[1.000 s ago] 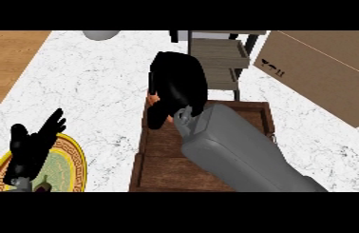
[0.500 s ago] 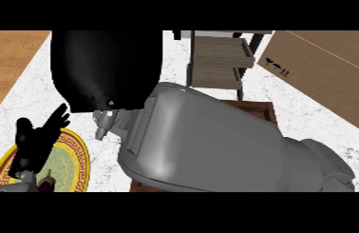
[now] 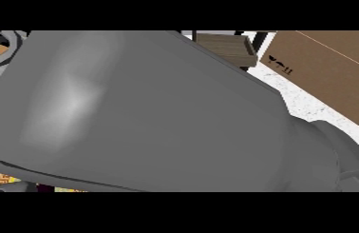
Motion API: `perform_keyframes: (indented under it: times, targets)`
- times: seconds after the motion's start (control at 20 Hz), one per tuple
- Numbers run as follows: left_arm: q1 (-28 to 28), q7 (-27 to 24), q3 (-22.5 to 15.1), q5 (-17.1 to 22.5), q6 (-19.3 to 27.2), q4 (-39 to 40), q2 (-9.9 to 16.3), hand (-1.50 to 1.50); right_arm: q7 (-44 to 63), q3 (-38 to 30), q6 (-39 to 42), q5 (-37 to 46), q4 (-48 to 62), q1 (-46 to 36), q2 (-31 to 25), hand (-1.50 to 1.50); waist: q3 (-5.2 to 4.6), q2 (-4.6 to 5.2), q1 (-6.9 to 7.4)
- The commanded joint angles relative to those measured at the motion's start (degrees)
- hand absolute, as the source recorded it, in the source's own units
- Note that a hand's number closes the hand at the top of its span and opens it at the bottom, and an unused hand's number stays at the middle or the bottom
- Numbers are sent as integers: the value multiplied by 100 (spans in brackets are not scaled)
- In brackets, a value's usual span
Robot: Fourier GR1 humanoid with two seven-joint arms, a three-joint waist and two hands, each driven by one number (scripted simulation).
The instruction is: Pick the sweet potato from the tray and place it in the tiered basket
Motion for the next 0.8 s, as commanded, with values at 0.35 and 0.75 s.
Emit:
perform_keyframes:
  times: [0.35,0.75]
  targets:
    - [310,-268,278,163,-113,-74,120,0,-403,-948,-1174,514,1881,-455,-55,150,23,94,-109]
    - [286,-236,217,98,-134,-188,111,0,-1776,-1989,-2228,267,2944,-528,-280,150,18,137,-50]
